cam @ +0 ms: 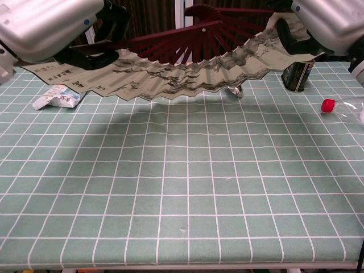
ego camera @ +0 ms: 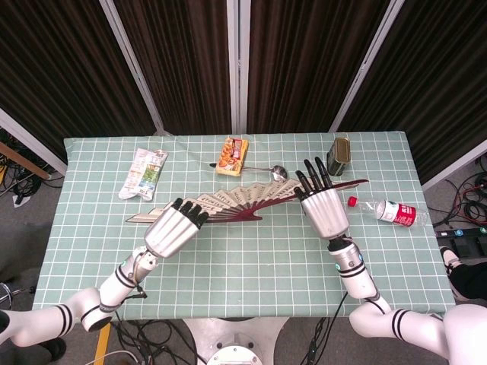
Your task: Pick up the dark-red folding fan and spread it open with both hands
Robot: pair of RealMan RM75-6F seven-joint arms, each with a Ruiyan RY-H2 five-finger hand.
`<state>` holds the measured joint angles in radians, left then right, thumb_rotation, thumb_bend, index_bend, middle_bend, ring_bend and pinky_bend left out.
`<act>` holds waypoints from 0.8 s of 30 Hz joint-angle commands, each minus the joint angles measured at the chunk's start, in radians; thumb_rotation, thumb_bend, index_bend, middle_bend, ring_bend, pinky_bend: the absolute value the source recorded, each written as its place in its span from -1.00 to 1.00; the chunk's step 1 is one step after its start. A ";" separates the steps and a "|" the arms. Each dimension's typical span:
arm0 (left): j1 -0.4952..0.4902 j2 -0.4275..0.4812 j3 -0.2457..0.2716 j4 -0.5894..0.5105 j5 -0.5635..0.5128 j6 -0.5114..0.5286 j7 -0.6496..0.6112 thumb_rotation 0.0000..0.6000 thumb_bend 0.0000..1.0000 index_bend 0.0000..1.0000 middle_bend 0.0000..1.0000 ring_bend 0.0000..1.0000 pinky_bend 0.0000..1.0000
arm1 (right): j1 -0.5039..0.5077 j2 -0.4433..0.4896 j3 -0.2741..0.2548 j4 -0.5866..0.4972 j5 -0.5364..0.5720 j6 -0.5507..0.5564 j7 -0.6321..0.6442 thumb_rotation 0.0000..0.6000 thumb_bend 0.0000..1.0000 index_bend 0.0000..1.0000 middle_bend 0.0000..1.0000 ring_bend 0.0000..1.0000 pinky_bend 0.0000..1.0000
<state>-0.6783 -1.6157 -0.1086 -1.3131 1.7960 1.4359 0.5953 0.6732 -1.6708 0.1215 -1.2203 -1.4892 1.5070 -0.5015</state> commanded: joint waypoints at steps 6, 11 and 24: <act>0.029 -0.045 0.051 0.003 -0.011 -0.053 0.074 1.00 -0.49 -0.13 0.05 0.11 0.39 | -0.084 -0.114 -0.047 0.149 -0.056 0.072 -0.019 1.00 0.14 -0.18 -0.70 -1.00 -1.00; 0.042 -0.014 0.063 -0.117 -0.075 -0.141 0.121 1.00 -0.79 -0.40 -0.16 -0.08 0.32 | -0.151 -0.107 -0.078 0.092 -0.029 0.048 -0.049 1.00 -0.02 -0.81 -0.93 -1.00 -1.00; 0.024 0.089 0.020 -0.379 -0.340 -0.375 0.051 1.00 -1.00 -0.73 -0.60 -0.60 -0.27 | -0.222 0.042 -0.084 -0.182 0.069 -0.087 -0.090 1.00 -0.31 -1.00 -1.00 -1.00 -1.00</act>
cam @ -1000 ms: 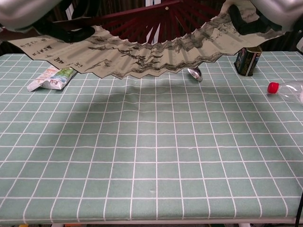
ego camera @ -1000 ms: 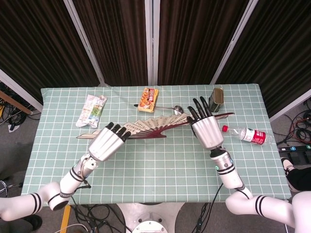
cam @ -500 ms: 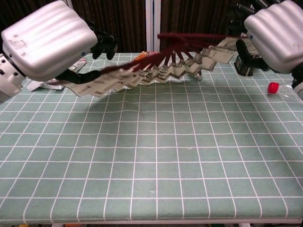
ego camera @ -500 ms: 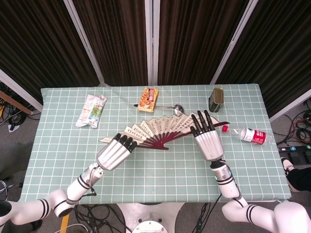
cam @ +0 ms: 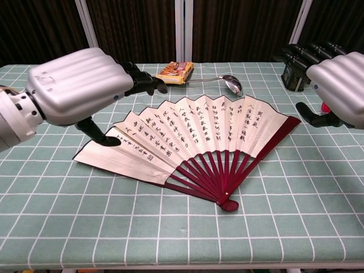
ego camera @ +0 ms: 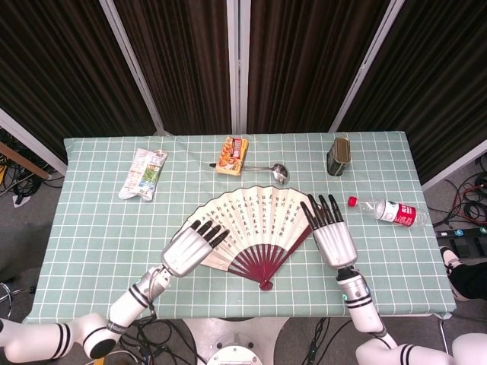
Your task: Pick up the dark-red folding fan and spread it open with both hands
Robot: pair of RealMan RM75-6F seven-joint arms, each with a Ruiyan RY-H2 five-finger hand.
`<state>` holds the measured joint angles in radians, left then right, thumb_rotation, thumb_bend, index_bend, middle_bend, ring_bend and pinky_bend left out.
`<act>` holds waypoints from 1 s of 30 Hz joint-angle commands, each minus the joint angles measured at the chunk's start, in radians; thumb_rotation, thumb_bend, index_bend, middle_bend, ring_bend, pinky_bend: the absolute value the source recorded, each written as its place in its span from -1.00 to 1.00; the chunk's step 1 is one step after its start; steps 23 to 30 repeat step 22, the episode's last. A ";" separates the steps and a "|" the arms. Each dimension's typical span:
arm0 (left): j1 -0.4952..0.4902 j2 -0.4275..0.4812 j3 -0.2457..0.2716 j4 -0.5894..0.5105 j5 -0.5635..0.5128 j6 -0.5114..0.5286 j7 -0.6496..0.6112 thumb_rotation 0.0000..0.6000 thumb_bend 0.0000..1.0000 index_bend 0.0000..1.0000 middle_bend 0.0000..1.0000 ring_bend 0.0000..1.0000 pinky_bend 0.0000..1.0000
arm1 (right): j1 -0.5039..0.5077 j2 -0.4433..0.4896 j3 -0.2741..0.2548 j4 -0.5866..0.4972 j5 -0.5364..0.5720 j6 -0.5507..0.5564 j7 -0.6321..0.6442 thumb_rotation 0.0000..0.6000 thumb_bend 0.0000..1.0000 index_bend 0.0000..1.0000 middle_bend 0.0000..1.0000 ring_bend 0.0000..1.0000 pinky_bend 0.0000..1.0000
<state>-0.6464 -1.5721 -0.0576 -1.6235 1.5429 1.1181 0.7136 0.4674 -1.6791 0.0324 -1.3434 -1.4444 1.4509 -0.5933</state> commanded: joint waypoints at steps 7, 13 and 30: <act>0.083 0.183 -0.120 -0.111 -0.237 0.047 -0.300 1.00 -1.00 -0.73 -0.60 -0.60 -0.29 | -0.059 0.240 0.039 -0.212 0.088 -0.078 0.207 1.00 -0.32 -1.00 -0.99 -1.00 -1.00; 0.237 0.285 -0.103 -0.025 -0.238 0.212 -0.522 1.00 -1.00 -0.66 -0.59 -0.60 -0.38 | -0.143 0.423 0.032 -0.304 0.111 -0.061 0.404 1.00 -0.31 -1.00 -0.90 -1.00 -1.00; 0.464 0.350 0.022 -0.009 -0.186 0.426 -0.599 1.00 -1.00 -0.62 -0.59 -0.60 -0.41 | -0.303 0.537 -0.012 -0.315 0.030 0.111 0.596 1.00 -0.31 -0.94 -0.90 -1.00 -1.00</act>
